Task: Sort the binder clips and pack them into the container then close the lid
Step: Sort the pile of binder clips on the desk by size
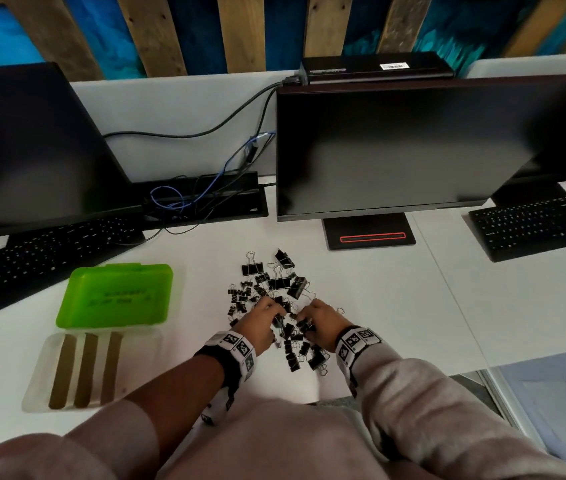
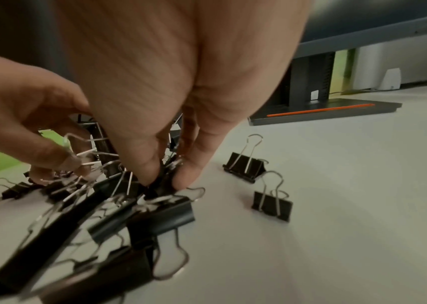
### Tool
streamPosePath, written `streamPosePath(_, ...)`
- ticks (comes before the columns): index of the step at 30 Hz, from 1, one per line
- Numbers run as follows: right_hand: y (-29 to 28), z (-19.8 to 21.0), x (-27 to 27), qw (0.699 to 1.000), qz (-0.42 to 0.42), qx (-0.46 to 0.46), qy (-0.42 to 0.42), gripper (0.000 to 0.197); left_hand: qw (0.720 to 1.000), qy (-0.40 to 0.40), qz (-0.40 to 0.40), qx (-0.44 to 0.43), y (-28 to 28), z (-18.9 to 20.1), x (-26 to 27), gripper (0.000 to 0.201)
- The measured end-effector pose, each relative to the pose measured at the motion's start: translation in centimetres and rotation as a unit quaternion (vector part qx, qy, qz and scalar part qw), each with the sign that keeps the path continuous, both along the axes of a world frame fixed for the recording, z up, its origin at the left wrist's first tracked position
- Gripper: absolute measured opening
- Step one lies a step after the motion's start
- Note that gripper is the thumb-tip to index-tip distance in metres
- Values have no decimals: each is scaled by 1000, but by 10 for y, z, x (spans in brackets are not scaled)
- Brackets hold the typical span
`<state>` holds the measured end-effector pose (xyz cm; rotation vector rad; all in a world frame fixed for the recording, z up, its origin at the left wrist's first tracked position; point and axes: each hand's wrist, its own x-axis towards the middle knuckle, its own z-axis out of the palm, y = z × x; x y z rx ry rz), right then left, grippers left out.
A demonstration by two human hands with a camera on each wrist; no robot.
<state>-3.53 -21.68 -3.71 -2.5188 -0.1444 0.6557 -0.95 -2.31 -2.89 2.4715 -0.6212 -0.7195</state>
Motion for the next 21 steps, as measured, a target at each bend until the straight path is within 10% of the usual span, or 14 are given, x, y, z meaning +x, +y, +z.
streamPosePath(5,-4,5,-1,996,-39,60,-58,32,998,1,24,-64,1,0,1,47)
streamPosePath(11,-20,10,-5,989,-85,91,-78,30,998,37,-48,-31,-8,-3,-9,90)
streamPosePath(21,-22,3,-20,998,-35,42,16,40,998,-40,-23,-37,-17,-3,-8,28)
